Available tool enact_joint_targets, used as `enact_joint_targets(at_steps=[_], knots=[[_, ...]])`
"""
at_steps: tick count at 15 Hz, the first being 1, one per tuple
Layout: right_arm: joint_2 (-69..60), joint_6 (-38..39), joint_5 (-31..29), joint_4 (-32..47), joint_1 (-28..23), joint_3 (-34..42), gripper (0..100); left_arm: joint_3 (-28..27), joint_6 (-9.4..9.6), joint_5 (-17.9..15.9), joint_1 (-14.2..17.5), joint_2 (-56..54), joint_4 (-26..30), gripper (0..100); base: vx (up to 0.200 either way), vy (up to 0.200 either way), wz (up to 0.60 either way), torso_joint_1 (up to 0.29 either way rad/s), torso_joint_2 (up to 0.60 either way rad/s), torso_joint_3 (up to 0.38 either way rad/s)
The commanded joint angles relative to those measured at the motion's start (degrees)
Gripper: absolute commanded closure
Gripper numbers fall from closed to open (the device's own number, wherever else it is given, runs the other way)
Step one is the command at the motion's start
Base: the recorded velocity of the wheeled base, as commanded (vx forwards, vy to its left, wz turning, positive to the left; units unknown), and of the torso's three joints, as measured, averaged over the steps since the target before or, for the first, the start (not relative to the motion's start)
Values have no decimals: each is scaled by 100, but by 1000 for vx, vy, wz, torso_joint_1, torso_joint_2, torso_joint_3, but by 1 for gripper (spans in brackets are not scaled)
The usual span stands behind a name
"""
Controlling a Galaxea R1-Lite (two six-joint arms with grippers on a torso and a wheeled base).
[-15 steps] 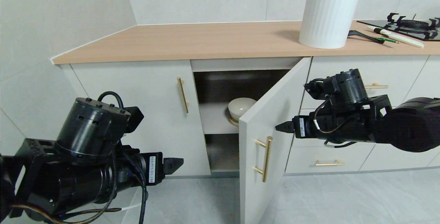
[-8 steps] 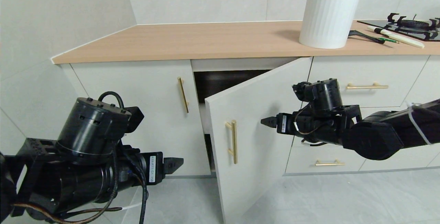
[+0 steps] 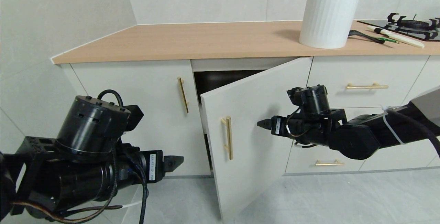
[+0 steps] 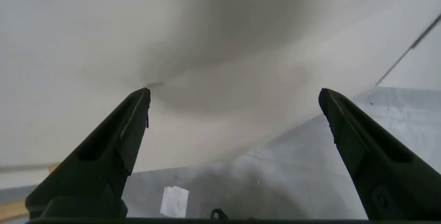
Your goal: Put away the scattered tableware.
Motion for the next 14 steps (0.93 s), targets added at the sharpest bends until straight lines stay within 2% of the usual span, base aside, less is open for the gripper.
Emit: enact_joint_targets(at_steps=[1,5,14], knots=[[22,27,-2,-1,2,-38,0,5,-4,1,7,16,1,0,200,0,0,7,2,2],[22,98,-2,-1,2,-100,0,5,-4,-7,7,-11,-7,0,200,0,0,0,0,2],[162,669,-81,-45,2,-452,0,14,-4,-7,7,-37,-51,0,0,0,0,0,0,0]])
